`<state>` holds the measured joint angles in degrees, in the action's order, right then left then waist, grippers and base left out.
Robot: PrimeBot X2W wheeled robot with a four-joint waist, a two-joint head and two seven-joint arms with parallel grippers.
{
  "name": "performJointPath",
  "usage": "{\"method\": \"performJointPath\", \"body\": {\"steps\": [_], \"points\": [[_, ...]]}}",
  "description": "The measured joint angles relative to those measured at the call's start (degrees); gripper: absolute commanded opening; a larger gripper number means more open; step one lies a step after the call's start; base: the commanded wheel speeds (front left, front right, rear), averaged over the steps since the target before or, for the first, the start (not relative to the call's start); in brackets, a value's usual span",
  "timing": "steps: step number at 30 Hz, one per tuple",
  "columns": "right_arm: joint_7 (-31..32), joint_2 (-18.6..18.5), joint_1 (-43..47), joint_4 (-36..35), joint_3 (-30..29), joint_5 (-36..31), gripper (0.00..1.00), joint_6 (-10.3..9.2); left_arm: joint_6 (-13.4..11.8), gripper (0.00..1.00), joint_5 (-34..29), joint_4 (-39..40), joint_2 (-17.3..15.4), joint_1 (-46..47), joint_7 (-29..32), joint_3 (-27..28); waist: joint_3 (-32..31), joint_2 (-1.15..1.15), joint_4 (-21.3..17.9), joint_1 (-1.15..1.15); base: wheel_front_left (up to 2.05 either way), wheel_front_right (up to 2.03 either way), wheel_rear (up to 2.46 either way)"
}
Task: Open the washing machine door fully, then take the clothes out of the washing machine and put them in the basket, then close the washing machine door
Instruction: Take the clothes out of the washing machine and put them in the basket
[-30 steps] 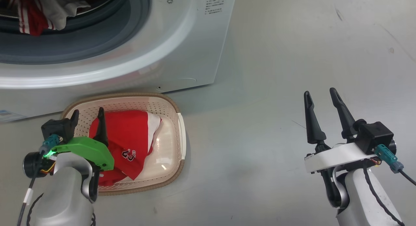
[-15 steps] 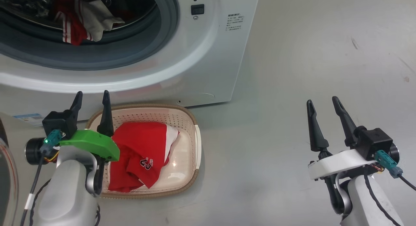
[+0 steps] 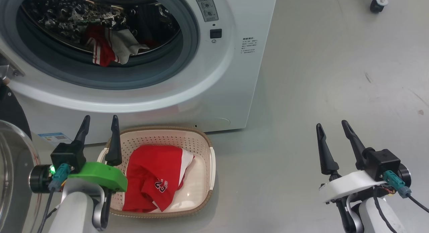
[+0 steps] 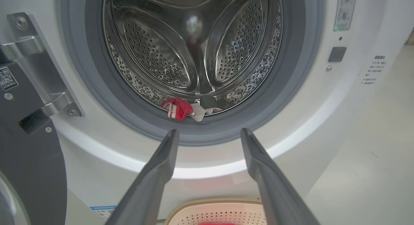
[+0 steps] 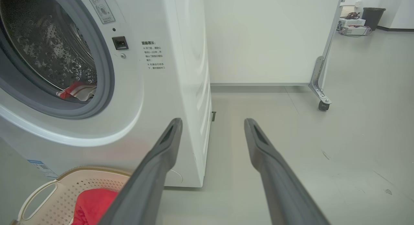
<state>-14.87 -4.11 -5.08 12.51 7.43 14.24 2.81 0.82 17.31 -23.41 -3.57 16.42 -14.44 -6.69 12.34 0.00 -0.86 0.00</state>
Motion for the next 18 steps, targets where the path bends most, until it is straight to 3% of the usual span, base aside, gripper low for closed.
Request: {"method": "performJointPath", "body": {"steps": [18], "points": [[0.56, 0.31, 4.96, 0.40, 1.82, -0.19, 1.00, 0.00, -1.65, 1.00, -1.64, 8.15, -0.31, -12.68, 0.00, -0.48, -7.26, 0.00, -0.16, 0.00, 0.00, 0.00, 0.00]]}}
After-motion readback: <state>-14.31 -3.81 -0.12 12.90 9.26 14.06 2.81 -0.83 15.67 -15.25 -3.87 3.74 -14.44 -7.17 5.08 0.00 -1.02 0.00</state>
